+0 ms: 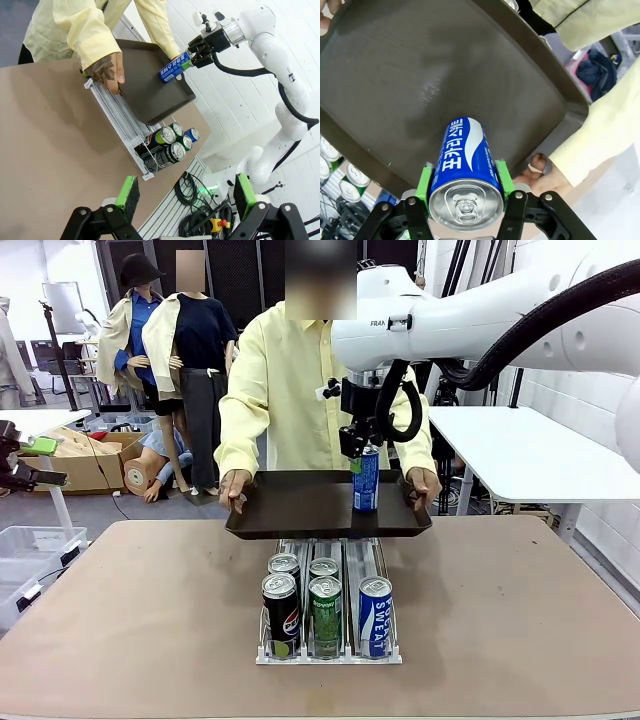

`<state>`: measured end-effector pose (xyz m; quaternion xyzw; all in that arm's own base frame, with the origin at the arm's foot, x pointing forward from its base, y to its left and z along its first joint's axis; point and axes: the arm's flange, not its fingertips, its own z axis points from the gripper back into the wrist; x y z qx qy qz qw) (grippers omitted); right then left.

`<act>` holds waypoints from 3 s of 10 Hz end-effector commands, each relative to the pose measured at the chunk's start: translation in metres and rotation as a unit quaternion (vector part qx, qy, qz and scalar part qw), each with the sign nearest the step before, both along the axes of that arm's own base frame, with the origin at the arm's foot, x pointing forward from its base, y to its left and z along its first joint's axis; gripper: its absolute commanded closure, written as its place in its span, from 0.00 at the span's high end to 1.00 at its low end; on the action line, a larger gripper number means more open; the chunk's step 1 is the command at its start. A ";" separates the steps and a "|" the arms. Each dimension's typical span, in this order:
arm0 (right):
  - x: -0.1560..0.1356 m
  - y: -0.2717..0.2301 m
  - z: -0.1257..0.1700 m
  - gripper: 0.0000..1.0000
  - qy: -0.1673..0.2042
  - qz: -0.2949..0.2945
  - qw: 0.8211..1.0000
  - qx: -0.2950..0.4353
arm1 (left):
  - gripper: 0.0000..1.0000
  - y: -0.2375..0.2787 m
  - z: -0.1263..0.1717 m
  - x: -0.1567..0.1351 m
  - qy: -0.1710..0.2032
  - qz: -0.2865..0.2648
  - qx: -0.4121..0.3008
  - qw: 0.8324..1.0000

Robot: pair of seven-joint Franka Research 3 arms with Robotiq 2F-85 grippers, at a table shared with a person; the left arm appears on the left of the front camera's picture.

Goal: Retrieve and hand over the desired beverage to the person.
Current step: Place the picked can on the Handle tray extended by the person, then pick up another can of the same type that the person held from the Automatic Can Dispenser.

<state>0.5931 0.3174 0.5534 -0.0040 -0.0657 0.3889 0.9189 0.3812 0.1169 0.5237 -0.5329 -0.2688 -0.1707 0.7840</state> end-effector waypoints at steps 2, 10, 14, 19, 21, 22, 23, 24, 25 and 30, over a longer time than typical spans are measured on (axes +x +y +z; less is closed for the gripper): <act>0.013 0.006 0.012 0.00 0.028 0.007 1.000 0.009 | 1.00 0.001 0.002 0.000 -0.006 0.001 -0.012 1.000; 0.011 0.000 0.027 0.86 0.022 0.012 1.000 0.018 | 1.00 0.001 0.002 0.000 -0.006 0.001 -0.012 1.000; 0.008 -0.005 0.035 1.00 0.016 0.009 1.000 0.024 | 1.00 0.001 0.002 0.000 -0.006 0.001 -0.012 1.000; -0.002 -0.007 0.041 1.00 0.008 0.004 1.000 -0.009 | 1.00 0.001 0.002 0.000 -0.006 0.001 -0.012 1.000; 0.003 -0.007 0.043 1.00 -0.001 0.002 1.000 0.015 | 1.00 0.001 0.002 0.000 -0.006 0.001 -0.012 1.000; 0.003 -0.007 0.043 1.00 -0.001 0.002 1.000 0.015 | 1.00 0.001 0.002 0.000 -0.006 0.001 -0.012 1.000; 0.003 -0.007 0.043 1.00 -0.001 0.002 1.000 0.015 | 1.00 0.001 0.002 0.000 -0.006 0.001 -0.012 1.000; 0.003 -0.007 0.043 1.00 -0.001 0.002 1.000 0.015 | 1.00 0.001 0.002 0.000 -0.006 0.001 -0.012 1.000; 0.003 -0.007 0.043 1.00 -0.001 0.002 1.000 0.015 | 1.00 0.001 0.002 0.000 -0.006 0.001 -0.012 1.000; 0.003 -0.007 0.043 1.00 -0.001 0.002 1.000 0.015 | 1.00 0.001 0.002 0.000 -0.006 0.001 -0.012 1.000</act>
